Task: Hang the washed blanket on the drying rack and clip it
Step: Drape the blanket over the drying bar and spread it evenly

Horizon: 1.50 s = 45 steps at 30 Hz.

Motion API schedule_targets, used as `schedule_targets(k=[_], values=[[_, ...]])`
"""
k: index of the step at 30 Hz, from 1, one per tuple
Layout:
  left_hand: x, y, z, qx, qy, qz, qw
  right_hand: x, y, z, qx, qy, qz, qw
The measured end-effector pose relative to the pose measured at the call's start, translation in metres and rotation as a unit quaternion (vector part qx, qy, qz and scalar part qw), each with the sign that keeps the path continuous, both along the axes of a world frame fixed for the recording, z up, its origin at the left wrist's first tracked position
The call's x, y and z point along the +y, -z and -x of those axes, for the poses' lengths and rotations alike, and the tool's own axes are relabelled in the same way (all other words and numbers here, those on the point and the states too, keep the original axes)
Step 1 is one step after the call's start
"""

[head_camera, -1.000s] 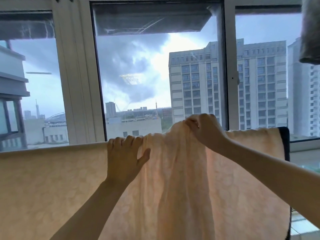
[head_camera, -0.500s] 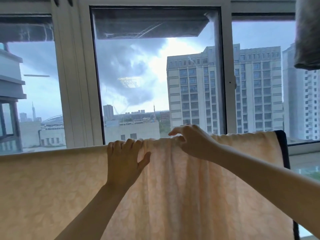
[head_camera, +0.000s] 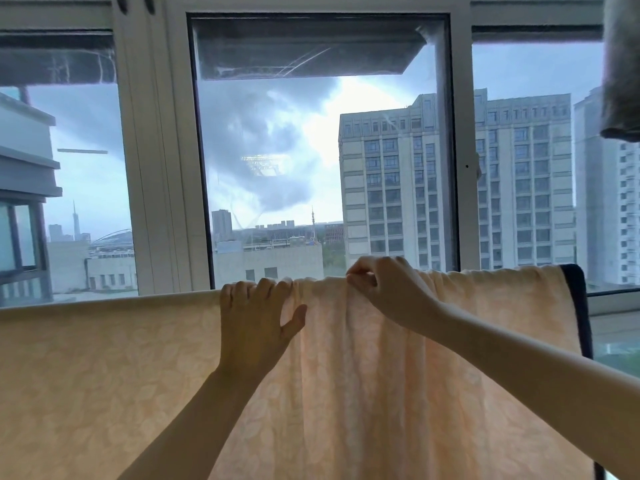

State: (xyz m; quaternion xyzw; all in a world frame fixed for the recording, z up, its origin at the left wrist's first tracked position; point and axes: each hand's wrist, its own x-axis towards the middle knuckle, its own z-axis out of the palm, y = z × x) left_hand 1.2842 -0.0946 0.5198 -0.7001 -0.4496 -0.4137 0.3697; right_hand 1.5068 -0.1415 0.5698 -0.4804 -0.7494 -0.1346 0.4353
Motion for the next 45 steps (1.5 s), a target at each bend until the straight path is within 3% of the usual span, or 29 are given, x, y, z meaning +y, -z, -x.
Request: schedule_targets(k=[9,16,21,35,45], values=[[-0.001,0.001,-0.001,0.005,-0.015,0.008,1.0,0.0,-0.005,0.004,-0.002,0.022,-0.024,0.999],[-0.003,-0.001,0.002,0.012,-0.014,0.013,1.0,-0.004,-0.01,-0.032,0.09,0.064,-0.04,0.993],[-0.007,-0.003,-0.008,0.028,-0.015,0.022,0.999,-0.013,0.005,-0.059,0.057,0.107,-0.033,0.992],[-0.023,-0.012,-0.097,0.067,0.085,0.011,0.994,-0.009,0.006,-0.066,0.029,0.071,-0.04,0.996],[-0.002,-0.008,-0.108,0.076,0.039,-0.017,0.996,-0.021,0.019,-0.104,-0.008,0.067,-0.021,0.998]])
